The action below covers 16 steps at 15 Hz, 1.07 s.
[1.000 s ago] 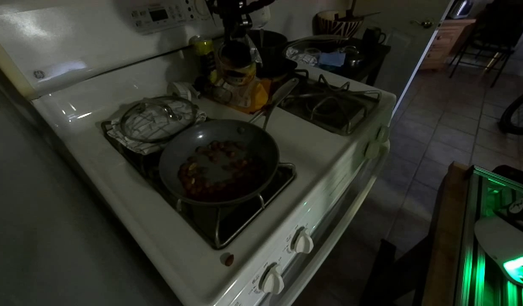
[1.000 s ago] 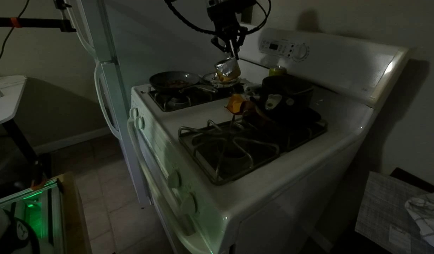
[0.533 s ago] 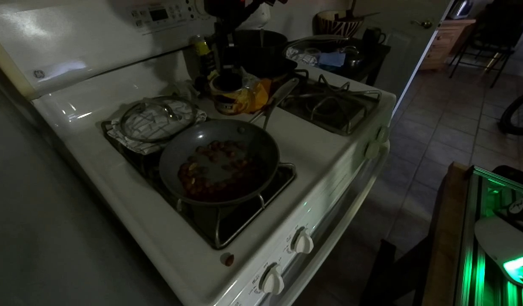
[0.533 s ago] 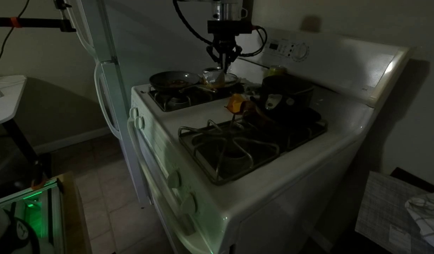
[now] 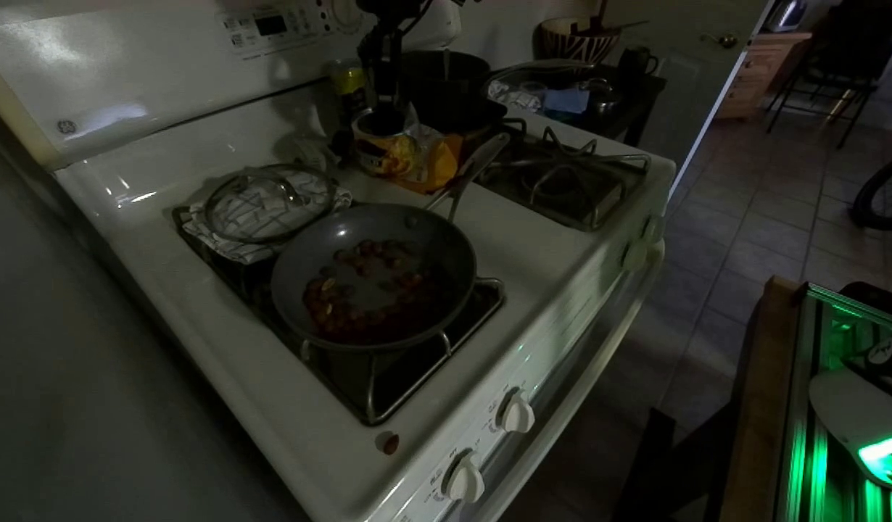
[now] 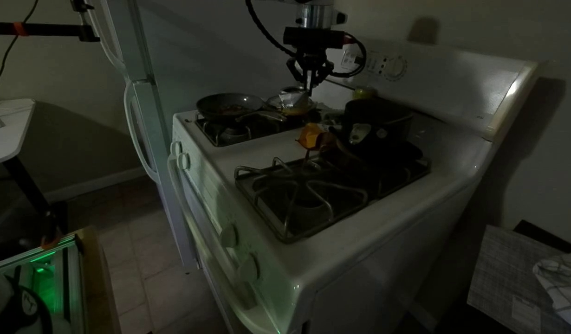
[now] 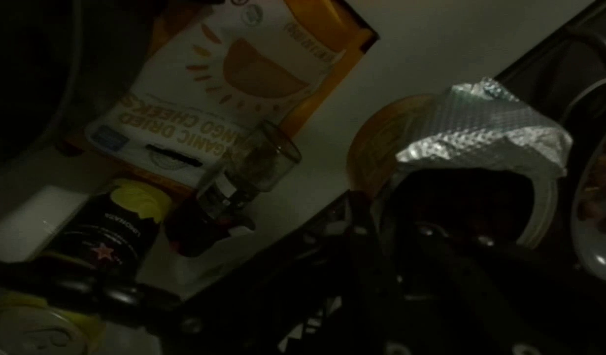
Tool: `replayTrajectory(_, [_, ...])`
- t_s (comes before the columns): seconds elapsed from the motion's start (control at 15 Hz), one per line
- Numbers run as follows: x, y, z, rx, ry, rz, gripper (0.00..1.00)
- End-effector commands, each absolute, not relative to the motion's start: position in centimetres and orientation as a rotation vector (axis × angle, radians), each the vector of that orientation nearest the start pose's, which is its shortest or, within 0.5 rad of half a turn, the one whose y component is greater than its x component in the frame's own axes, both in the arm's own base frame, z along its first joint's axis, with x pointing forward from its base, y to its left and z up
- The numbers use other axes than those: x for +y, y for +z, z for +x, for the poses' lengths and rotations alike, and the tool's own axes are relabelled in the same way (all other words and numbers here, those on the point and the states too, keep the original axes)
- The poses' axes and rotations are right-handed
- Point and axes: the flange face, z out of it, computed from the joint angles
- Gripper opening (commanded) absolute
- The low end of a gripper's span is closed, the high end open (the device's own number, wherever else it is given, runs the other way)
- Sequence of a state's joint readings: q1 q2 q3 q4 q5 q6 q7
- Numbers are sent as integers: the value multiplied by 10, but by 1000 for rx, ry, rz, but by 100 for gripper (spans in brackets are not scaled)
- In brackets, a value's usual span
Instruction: Pour the beans in the can into the pan
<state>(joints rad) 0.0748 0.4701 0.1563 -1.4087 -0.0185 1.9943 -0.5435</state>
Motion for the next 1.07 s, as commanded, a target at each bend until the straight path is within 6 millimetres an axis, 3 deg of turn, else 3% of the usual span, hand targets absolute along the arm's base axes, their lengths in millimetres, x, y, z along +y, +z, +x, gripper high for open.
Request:
replayTrajectory(0.0, [145, 441, 700, -1067, -187, -2937, 3])
replayTrajectory(0.4, [155, 412, 707, -947, -158, -3018, 3])
replayTrajectory(0.73, [136, 398, 713, -827, -127, -3073, 3])
replayTrajectory(0.93, [134, 389, 716, -814, -102, -3080, 3])
replayTrajectory(1.0, [138, 387, 717, -825, -97, -3075, 36])
